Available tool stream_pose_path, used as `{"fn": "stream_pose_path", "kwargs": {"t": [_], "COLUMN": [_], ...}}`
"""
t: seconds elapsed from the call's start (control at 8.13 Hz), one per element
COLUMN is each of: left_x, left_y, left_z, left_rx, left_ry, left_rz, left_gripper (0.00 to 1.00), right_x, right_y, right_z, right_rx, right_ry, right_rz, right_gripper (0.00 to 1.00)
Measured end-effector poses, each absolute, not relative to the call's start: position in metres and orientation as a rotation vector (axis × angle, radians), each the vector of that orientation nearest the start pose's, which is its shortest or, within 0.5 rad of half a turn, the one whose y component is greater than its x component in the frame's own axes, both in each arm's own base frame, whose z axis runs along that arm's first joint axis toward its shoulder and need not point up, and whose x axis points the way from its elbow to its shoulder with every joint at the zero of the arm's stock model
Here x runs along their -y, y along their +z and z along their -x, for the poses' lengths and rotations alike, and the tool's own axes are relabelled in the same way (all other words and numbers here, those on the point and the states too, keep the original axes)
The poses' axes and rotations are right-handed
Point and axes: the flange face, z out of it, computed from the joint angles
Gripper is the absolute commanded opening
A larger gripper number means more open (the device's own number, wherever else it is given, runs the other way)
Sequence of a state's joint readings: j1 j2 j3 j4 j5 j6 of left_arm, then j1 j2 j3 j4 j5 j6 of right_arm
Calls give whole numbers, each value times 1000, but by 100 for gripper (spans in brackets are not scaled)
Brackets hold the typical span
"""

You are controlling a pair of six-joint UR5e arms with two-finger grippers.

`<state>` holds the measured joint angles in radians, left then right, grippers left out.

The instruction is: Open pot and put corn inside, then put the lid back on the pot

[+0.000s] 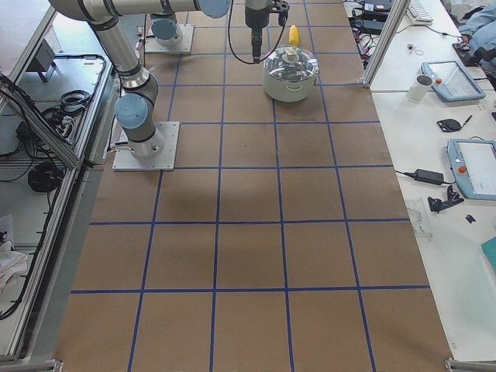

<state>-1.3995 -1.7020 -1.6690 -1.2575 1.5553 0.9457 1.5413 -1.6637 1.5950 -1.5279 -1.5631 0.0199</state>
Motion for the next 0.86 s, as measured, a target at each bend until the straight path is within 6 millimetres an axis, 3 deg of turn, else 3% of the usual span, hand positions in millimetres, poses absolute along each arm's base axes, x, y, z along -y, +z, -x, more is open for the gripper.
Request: {"fn": "stream_pose_path", "kwargs": {"t": [0.25,0.37,0.61,0.86], "left_x": [586,601,628,643], "left_y": [368,351,312,275], "left_z": [14,7,0,-3], "left_rx": [-2783,-2711,-2624,-2617], "left_ry": [-123,-164,-211,-201], "left_rz": [-1357,-1438,-1527,-1558], "left_gripper": [100,100,100,100], "right_x": [501,522,552,574], "right_y": [511,507,484,439], "right_z": [-131,-147,-199,-263], "right_rx": [-3102,-3100,-3090,-3067], "right_ry": [-108,-124,-158,-192], "right_rz": [-130,-132,-150,-215], "right_gripper": [100,100,100,97]}}
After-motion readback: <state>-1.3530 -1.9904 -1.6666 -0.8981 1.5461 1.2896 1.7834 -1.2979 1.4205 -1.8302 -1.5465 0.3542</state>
